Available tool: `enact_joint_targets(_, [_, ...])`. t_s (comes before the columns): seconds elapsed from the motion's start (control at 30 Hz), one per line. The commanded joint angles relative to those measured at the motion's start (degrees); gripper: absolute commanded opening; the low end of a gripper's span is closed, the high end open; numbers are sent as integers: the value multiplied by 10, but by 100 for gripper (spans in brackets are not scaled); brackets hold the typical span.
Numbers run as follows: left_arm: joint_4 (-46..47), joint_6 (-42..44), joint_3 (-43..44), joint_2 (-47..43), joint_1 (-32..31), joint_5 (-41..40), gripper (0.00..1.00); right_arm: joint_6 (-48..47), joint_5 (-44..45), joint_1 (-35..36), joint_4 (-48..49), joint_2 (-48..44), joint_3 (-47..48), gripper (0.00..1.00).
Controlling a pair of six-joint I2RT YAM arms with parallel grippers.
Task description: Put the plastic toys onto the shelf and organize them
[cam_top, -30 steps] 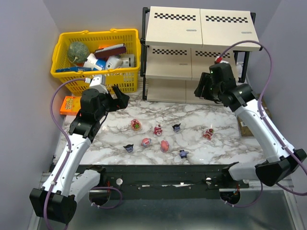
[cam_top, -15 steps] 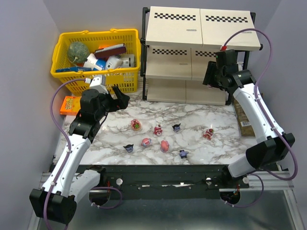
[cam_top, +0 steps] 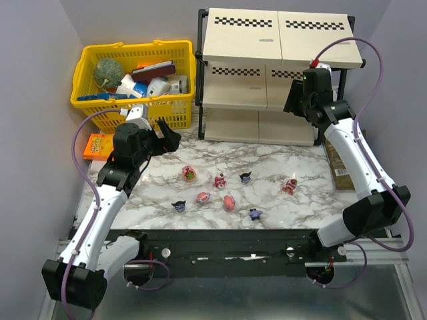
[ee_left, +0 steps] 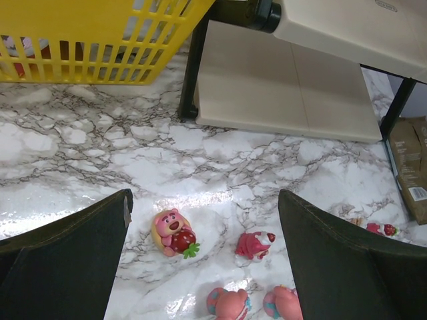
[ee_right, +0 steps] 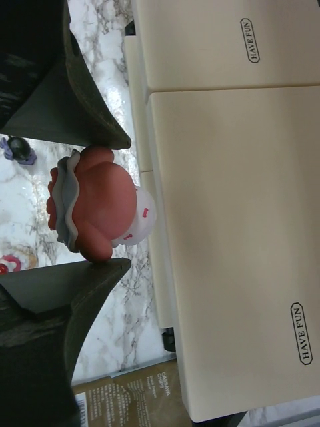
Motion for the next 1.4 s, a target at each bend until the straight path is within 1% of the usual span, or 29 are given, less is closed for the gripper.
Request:
enact_joint_targets(0.0, [-4, 3, 7, 7, -3, 13, 99, -15, 20, -5, 106, -23, -49, 31])
enact_joint_targets(0.17, [-7, 7, 15, 12, -3, 13, 99, -11, 14, -5, 140, -33, -84, 31])
enact_joint_targets(0.23, [-2, 10, 14, 12, -3, 16, 99, -14, -10, -5, 148, -46, -94, 31])
enact_joint_targets(0.3, [8, 16, 12, 12, -3, 37, 99, -10, -32, -6, 142, -58, -98, 31])
enact_joint_targets(0.33, [27, 18, 12, 12, -3, 70, 99, -6, -64, -5, 133, -71, -97, 31])
enact_joint_targets(0.4, [49, 18, 10, 13, -3, 104, 99, 10, -106, -6, 99, -86, -96, 31])
enact_joint_targets(0.43, [72, 18, 9, 14, -6, 121, 99, 17, -152, -5, 86, -93, -96, 31])
enact_joint_targets(0.47, [82, 20, 8, 14, -11, 153, 99, 24, -174, -5, 60, -108, -97, 31])
enact_joint_targets(0.5, [94, 23, 7, 15, -17, 166, 99, 39, -201, -5, 49, -117, -100, 31])
enact_joint_targets(0.53, [112, 31, 7, 15, -41, 175, 99, 45, -245, -2, 40, -125, -110, 31])
enact_joint_targets(0.63, [134, 65, 9, 19, -90, 189, 99, 57, -288, 21, 3, -153, -125, 31])
enact_joint_targets(0.67, [139, 73, 12, 23, -125, 188, 99, 58, -308, 25, -8, -160, -128, 31])
enact_joint_targets(0.7, [145, 81, 14, 26, -143, 191, 99, 65, -331, 28, -10, -172, -134, 31])
enact_joint_targets(0.73, [153, 86, 17, 28, -158, 191, 99, 69, -377, 34, -11, -178, -139, 31])
enact_joint_targets(0.8, [154, 101, 28, 40, -197, 189, 99, 74, -420, 39, -11, -194, -155, 31])
enact_joint_targets(0.83, [154, 105, 33, 46, -205, 184, 99, 75, -460, 46, -7, -200, -160, 31])
enact_joint_targets(0.93, [166, 125, 55, 66, -240, 186, 99, 75, -521, 55, -1, -216, -176, 31])
enact_joint_targets(1.0, [165, 144, 70, 81, -260, 186, 99, 85, -542, 56, 10, -224, -186, 31])
enact_joint_targets(1.03, [162, 149, 75, 85, -283, 178, 99, 88, -551, 59, 15, -227, -189, 31])
enact_joint_targets(1.07, [162, 155, 82, 92, -293, 170, 99, 92, -570, 60, 20, -228, -191, 31])
enact_joint_targets(1.13, [165, 170, 85, 96, -323, 154, 99, 100, -578, 65, 16, -227, -191, 31])
enact_joint_targets(1.27, [174, 203, 90, 105, -360, 108, 99, 117, -606, 71, 24, -231, -192, 31])
enact_joint_targets(1.37, [177, 225, 96, 110, -379, 96, 99, 129, -619, 74, 23, -231, -191, 31])
